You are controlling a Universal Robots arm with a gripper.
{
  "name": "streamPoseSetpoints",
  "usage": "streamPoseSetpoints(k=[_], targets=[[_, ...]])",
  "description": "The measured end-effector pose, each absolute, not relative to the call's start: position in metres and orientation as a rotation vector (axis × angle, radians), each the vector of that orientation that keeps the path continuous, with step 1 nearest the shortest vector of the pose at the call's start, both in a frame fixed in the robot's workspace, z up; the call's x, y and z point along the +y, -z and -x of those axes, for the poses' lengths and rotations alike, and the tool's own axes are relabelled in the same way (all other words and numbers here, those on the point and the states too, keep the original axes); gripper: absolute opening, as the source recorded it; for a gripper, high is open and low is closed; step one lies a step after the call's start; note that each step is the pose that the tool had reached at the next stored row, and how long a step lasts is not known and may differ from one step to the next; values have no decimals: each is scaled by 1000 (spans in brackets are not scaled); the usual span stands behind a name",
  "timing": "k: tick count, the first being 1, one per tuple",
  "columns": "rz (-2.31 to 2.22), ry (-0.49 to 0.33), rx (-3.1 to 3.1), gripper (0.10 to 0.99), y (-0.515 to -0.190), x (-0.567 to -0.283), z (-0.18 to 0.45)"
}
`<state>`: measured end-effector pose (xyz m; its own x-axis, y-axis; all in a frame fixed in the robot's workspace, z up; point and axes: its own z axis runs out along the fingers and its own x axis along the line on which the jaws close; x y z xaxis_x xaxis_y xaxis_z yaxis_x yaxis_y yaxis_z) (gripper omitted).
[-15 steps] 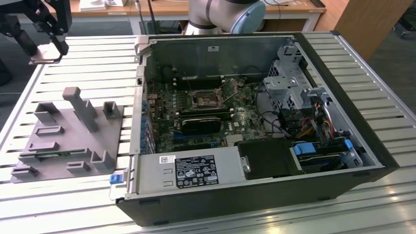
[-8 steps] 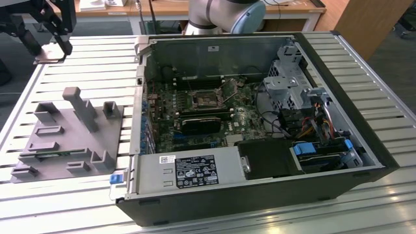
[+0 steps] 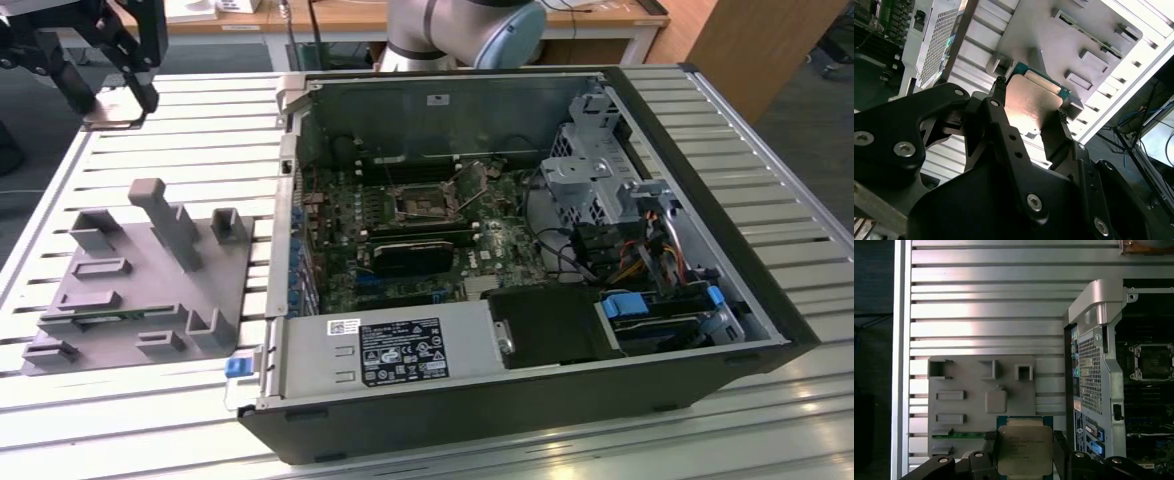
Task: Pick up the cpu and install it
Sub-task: 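Pick up the cpu and move it towards the insertion slot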
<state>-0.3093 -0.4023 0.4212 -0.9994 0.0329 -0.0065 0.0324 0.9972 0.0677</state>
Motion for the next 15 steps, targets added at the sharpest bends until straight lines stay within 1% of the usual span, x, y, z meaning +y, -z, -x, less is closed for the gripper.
streamPoseSetpoints(k=[15], targets=[[-51,-106,3132,533,-421,-402,270]])
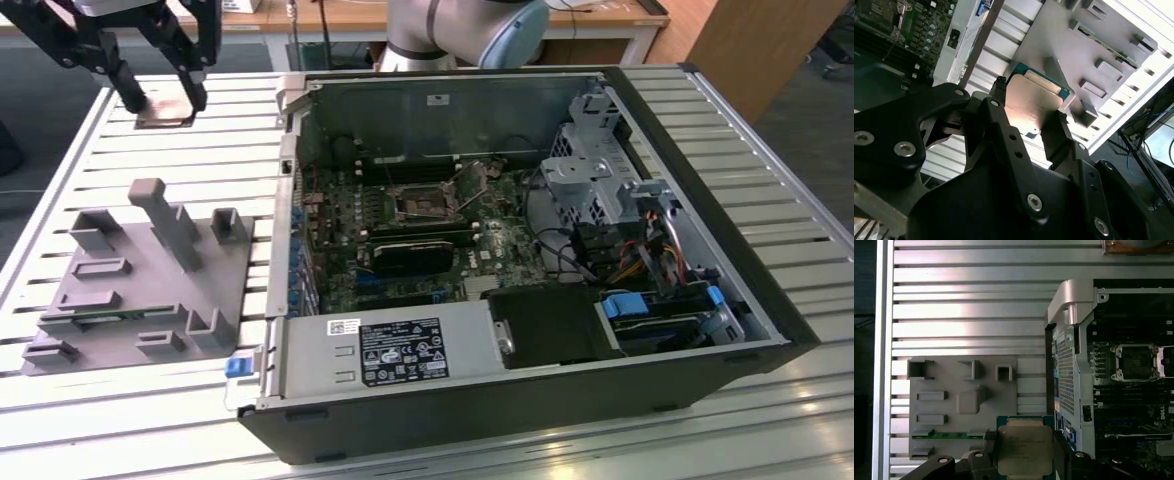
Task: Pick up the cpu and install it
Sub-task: 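Pick up the cpu and move it towards the insertion slot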
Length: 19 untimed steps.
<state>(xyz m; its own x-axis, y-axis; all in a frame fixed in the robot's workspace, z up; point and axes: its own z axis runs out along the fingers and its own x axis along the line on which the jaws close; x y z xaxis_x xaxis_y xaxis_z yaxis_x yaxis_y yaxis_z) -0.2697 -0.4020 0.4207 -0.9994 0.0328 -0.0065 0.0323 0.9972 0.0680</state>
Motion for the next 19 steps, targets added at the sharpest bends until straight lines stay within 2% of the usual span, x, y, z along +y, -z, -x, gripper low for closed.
streamPoseSetpoints(k=[19], targets=[[-51,-107,3132,533,-420,-401,236]])
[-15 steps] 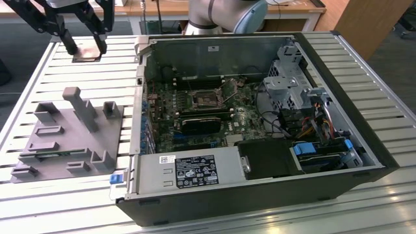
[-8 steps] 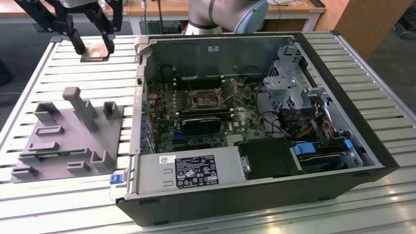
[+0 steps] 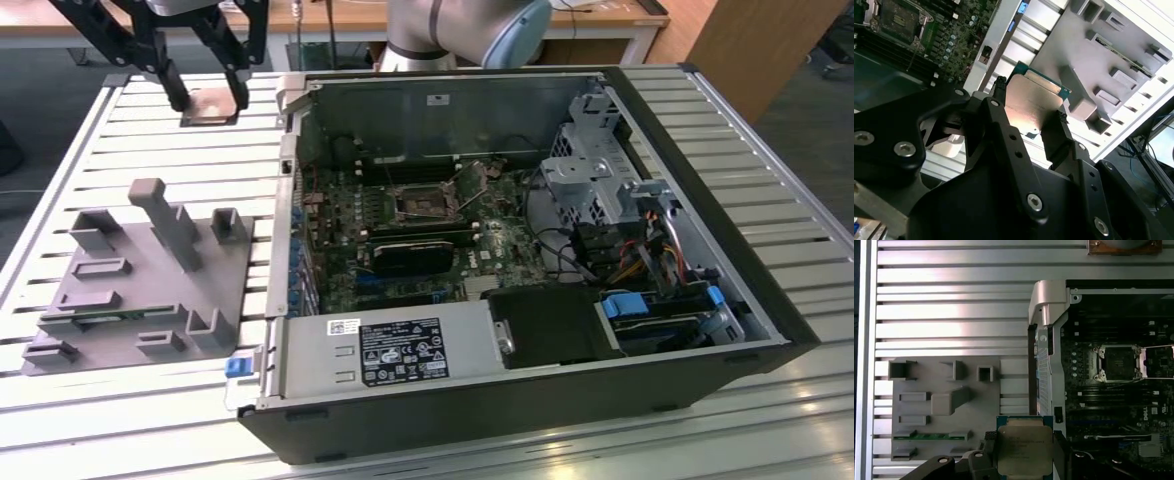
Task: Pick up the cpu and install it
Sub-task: 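Pick up the cpu and move it towards the insertion slot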
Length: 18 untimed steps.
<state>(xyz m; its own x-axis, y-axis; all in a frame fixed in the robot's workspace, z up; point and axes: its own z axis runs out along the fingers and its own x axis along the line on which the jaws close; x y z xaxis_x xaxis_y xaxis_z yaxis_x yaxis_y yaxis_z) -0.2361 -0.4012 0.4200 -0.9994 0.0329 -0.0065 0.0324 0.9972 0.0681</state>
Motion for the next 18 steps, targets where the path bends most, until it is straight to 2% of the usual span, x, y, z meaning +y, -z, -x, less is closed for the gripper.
streamPoseSetpoints(k=[18], targets=[[-51,-107,3132,533,-420,-401,214]])
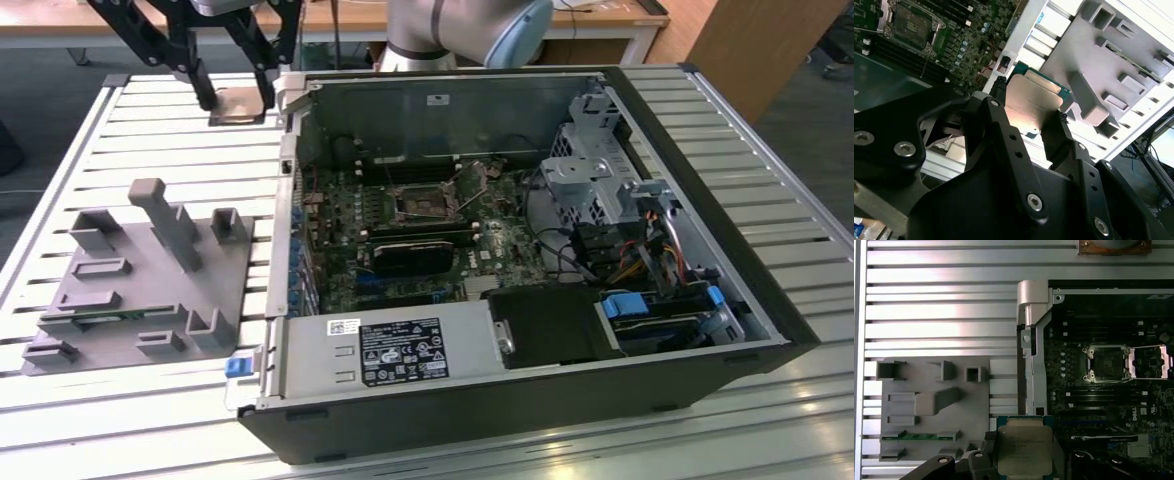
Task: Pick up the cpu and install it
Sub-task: 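Pick up the cpu and move it towards the insertion slot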
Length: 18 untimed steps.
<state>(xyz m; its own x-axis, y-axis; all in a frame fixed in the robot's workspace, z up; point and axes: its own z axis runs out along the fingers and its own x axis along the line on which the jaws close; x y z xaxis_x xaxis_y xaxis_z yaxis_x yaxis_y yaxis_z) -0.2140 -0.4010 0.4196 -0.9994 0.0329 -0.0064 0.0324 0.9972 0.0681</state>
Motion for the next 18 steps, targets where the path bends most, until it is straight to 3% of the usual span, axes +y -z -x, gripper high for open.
streamPoseSetpoints(k=[18], targets=[[-51,-107,3132,533,-418,-400,180]])
